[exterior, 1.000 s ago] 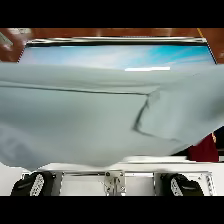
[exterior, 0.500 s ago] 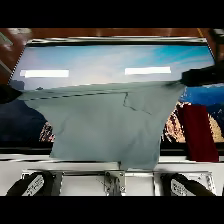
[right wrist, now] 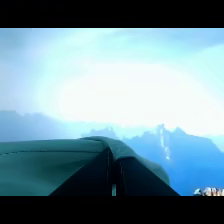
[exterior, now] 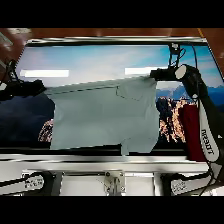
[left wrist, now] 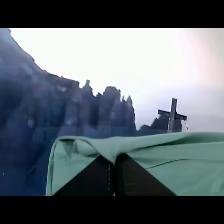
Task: Fold the shirts.
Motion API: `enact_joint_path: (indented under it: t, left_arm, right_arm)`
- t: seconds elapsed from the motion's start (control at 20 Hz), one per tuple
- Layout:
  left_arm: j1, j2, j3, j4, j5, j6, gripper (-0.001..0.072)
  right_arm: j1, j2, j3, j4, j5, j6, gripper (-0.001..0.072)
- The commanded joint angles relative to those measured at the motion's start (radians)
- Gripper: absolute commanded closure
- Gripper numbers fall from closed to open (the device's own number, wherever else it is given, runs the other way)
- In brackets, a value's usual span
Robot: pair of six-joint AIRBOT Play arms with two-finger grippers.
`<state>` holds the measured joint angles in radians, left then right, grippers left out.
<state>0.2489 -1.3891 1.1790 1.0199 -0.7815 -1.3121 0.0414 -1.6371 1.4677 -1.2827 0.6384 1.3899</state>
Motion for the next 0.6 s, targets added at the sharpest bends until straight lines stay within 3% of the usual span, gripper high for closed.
enact_joint_path:
  t: [0.0, 0.3, 0.55]
  left_arm:
    - [-0.01, -0.09, -0.002, -0.011, 0.112, 0.027, 0.0672]
    - [-0.019, -0.165, -0.001, 0.014, -0.048, 0.169, 0.0672]
    - [-0.019, -0.169, 0.037, 0.27, -0.296, 0.135, 0.0673]
  right_arm:
    - [0.008, -0.065, -0.001, 0.001, -0.055, 0.083, 0.0658]
    - [-0.003, -0.067, 0.0, -0.035, 0.244, 0.091, 0.0658]
    - [-0.036, -0.058, -0.003, -0.066, 0.588, 0.094, 0.0658]
